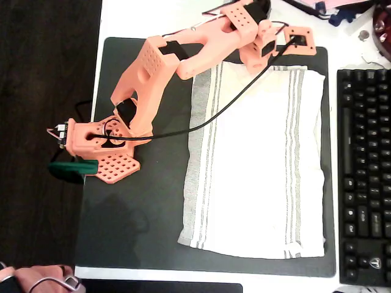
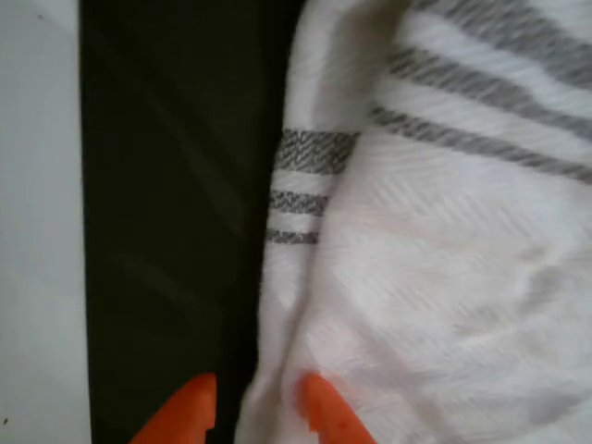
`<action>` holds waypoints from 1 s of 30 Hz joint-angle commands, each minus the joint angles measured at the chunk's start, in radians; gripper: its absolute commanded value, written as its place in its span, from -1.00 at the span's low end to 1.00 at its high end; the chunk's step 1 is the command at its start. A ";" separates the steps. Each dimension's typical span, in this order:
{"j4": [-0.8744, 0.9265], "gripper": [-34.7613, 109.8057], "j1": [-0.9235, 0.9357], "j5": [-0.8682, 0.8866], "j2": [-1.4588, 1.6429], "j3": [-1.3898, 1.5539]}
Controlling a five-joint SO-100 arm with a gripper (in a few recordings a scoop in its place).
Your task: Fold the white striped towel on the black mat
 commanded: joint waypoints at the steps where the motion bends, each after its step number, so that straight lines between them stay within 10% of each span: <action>1: -0.023 -0.34 -0.015 -0.002 -0.003 -0.025; 30: 0.252 -0.52 -0.091 0.060 0.020 -0.368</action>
